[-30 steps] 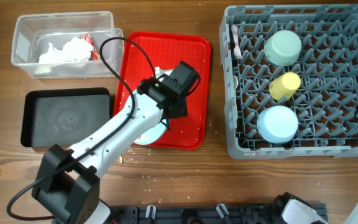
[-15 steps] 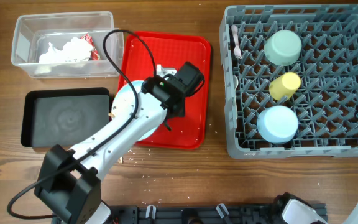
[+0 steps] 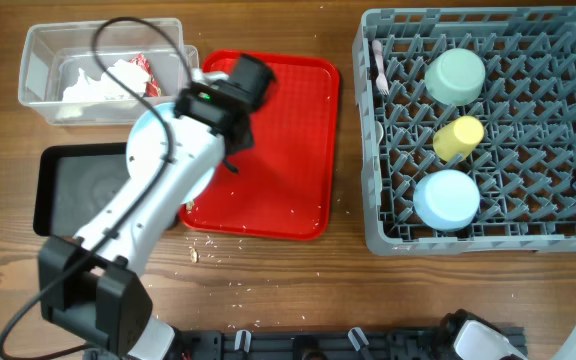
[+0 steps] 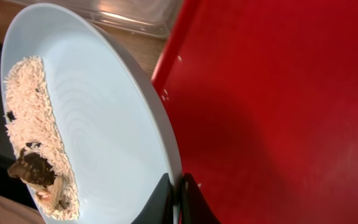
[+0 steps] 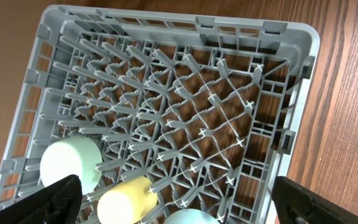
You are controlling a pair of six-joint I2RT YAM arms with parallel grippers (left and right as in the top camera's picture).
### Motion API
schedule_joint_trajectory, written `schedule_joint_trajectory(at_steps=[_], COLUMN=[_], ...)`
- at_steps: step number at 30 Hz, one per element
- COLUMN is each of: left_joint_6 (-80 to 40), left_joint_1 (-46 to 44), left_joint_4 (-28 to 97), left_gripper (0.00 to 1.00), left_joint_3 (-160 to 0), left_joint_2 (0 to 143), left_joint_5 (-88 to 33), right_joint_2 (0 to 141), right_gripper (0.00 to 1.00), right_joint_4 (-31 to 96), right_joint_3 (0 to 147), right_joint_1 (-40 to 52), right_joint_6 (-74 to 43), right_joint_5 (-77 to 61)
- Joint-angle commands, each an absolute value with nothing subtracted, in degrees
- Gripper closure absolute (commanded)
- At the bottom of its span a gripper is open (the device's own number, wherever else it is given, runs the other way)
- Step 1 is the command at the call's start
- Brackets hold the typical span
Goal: Sort waste into correct bins and load items into the dishwasher rack
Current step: 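Lift the plate left and tip its food scraps onto the black tray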
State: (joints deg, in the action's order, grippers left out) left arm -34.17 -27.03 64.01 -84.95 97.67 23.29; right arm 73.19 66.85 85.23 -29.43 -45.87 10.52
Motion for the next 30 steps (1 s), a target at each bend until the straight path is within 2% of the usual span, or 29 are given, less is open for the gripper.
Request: schedule_joint_trajectory(at_steps=[1,9,17,26,30], left_joint_6=[-33.2,-29.5,-22.6,-12.3,-9.8], left_joint_1=[-16.8,4.3,27.7,42.4,44.7], left_joint_4=[61.3,58.1,56.9,62.6,64.9], left_gripper=[0.96,0.96,0.96,0.96,0.96], left_joint_3=[-86.1,-86.1,-86.1,-86.1,-86.1], left_joint_2=[97.7,91.9,90.5,90.7,90.8], left_joint_5=[13.4,-7.2,-42.6,-67.2,-67.7], right_joint_2=[73.7,73.7,73.7,73.7,73.7], right_gripper=[0.0,0.0,0.0,0.0,0.0], right_joint_4=[66.7,66.7,66.7,66.7,66.7], right_joint_3=[85.8,85.8,85.8,85.8,85.8], right_joint_1=[-29.6,-29.6,-29.6,-29.6,-29.6], right_joint_6=[-46.7,-46.7,-46.7,-46.7,-46.7], right_joint_5=[10.4,10.4,10.4,10.4,10.4])
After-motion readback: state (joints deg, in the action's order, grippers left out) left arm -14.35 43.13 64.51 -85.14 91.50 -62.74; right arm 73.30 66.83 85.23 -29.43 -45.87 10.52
